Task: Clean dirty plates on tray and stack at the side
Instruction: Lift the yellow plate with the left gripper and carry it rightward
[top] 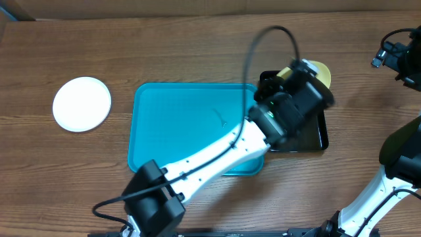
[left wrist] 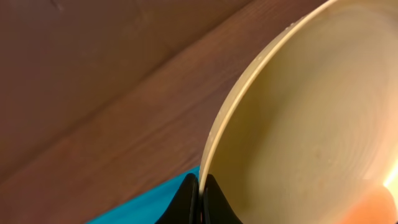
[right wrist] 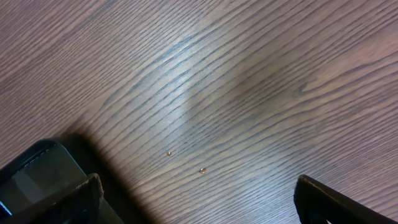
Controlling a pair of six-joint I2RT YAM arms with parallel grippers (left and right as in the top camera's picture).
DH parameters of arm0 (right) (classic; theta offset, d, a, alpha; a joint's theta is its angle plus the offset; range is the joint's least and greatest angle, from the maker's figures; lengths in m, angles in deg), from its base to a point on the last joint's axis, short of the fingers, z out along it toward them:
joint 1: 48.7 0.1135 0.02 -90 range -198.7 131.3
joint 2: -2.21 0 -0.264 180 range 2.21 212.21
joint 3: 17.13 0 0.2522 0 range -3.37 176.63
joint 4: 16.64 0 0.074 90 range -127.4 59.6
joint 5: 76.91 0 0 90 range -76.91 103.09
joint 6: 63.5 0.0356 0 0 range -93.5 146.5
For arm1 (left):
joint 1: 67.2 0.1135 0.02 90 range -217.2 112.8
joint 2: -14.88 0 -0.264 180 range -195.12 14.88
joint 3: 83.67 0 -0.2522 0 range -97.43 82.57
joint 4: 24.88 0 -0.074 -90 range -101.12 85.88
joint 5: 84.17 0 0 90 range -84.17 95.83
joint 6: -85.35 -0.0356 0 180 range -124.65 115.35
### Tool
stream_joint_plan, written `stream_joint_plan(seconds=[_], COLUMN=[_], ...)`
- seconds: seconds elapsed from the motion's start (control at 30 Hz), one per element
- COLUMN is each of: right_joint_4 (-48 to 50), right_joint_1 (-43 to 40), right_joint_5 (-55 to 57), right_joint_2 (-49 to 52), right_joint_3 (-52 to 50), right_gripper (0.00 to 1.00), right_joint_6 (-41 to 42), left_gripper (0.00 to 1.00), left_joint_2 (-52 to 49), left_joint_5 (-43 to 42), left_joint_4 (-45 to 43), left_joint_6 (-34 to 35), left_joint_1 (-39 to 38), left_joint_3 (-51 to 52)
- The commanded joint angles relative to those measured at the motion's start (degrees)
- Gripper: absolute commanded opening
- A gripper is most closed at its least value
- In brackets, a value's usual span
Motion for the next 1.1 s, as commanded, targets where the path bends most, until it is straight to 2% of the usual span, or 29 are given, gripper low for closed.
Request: stream_joint_plan(seconds=[0.0,0.2,0.47,0.87,1.07], right_joint_4=[0.1,0.1,0.1,0.1,0.1], right_joint_1=[-0.1,-0.1,-0.1,-0.1,-0.1], right_joint_5=[0.3,0.3,0.3,0.4,0.3], right_joint_2=[-0.8,-0.8,-0.8,-0.8,-0.8], right_joint_3=[0.6,0.6,0.6,0.6,0.6], right_gripper=[1.00,1.00,1.00,1.00,1.00], right_joint_6=[0.0,0.0,0.0,0.0,0.0], left_gripper=[0.04,0.04,0.04,0.04,0.04], left_joint_2=[-2.1,-3.6,-3.6,-3.6,-3.6], left_joint_5=[13.2,23.9,29.2,34.6,34.3], left_joint_4=[-1.4,-7.5,-17.4,-28.2,-28.0], left_joint_6=[-8.7,-17.2,-30.3,-33.6,-29.8], left_joint_1=[-2.8,-7.1,-9.2,-9.3,-9.0], left_joint_3=[-1.5,-1.5,-1.5,-1.5,-1.5])
